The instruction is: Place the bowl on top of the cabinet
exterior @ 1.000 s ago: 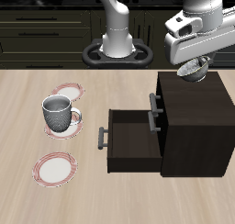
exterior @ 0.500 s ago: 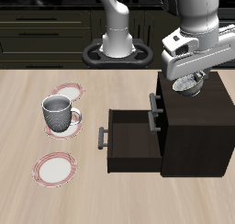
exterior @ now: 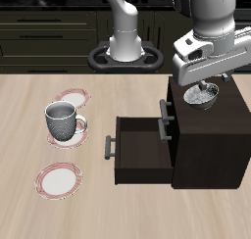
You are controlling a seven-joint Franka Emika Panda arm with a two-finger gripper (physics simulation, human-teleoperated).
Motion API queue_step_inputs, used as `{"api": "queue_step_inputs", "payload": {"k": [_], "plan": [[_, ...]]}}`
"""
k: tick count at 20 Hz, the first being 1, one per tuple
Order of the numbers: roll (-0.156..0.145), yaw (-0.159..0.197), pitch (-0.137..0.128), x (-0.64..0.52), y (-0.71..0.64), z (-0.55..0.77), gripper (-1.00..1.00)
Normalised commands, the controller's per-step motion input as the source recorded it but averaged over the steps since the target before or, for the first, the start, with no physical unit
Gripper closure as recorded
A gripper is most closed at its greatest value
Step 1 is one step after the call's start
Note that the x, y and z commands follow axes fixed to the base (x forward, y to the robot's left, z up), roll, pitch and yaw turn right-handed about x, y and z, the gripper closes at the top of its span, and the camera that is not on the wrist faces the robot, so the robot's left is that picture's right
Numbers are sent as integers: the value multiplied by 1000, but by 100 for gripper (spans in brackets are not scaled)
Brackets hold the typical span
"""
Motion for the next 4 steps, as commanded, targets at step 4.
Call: {"api": "queue_step_inputs", "payload": {"k": [4], "plan": [[7, 4, -31, -83, -28, 132, -100]]}}
